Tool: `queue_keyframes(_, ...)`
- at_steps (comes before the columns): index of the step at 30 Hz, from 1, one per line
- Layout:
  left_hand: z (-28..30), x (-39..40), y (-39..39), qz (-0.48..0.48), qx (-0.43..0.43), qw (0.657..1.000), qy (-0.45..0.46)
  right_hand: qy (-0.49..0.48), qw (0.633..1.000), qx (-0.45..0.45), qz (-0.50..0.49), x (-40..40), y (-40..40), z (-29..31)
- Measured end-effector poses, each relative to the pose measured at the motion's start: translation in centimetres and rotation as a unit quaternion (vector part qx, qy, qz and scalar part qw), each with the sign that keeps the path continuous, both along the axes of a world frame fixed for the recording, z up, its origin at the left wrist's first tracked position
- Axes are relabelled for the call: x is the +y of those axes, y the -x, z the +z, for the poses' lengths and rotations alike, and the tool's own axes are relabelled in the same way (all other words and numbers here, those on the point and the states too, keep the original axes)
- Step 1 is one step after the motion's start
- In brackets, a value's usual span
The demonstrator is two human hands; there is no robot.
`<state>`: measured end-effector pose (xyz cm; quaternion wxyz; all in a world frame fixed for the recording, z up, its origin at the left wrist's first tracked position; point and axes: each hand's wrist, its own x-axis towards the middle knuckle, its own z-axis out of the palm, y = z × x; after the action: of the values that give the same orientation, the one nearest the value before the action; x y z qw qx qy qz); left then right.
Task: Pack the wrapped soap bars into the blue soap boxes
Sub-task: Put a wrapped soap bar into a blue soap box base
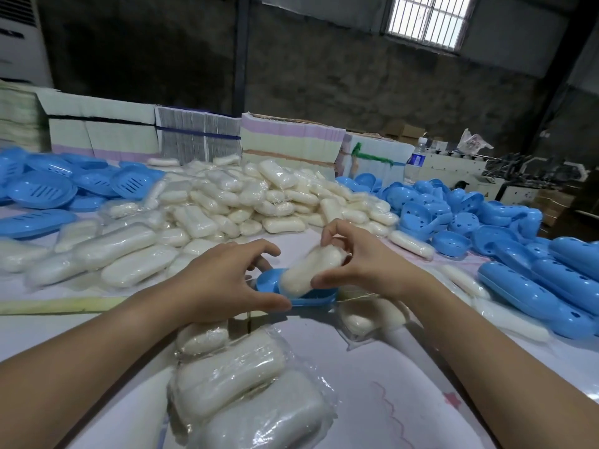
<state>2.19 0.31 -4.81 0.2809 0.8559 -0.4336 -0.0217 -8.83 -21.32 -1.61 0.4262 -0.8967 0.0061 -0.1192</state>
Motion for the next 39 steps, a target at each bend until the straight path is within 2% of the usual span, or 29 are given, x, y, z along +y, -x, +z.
queue_keyframes(3, 0.0, 0.0, 0.1, 0.005, -0.008, 1.000, 0.004, 0.139, 0.989, 0.039, -0.023, -0.1, -0.3, -0.5)
queue_keyframes(5, 0.1, 0.0, 0.1, 0.006, -0.017, 1.000, 0.001, 0.183, 0.983, 0.030, -0.016, 0.3, -0.7, -0.9)
queue_keyframes(10, 0.1, 0.1, 0.0, 0.003, -0.022, 1.000, -0.002, 0.070, 0.995, 0.063, 0.043, -0.8, 0.1, 0.2)
queue_keyframes(13, 0.0, 0.0, 0.0, 0.008, -0.028, 1.000, -0.005, 0.115, 0.990, 0.073, 0.036, -1.8, 0.8, 0.9)
queue_keyframes(16, -0.1, 0.0, -0.1, 0.012, -0.028, 1.000, -0.004, 0.110, 0.992, 0.059, 0.030, -1.4, 0.6, 0.8)
queue_keyframes(22, -0.2, 0.1, -0.1, 0.019, -0.020, 1.000, 0.012, 0.159, 0.986, 0.038, 0.021, -0.3, 0.0, 0.5)
queue_keyframes(26, -0.1, 0.1, 0.0, 0.024, -0.016, 0.999, 0.016, 0.138, 0.989, 0.039, 0.035, -0.3, 0.1, 0.2)
queue_keyframes(29, -0.1, 0.1, 0.0, 0.021, -0.019, 1.000, 0.013, 0.103, 0.994, 0.000, 0.037, -1.0, 0.1, 0.2)
queue_keyframes(33, -0.1, 0.1, 0.0, 0.019, -0.022, 1.000, 0.005, 0.050, 0.995, -0.069, -0.049, -2.8, -0.4, 0.2)
queue_keyframes(39, -0.1, 0.0, 0.0, 0.012, -0.019, 1.000, 0.010, 0.111, 0.967, -0.056, -0.221, -7.6, -3.3, 0.9)
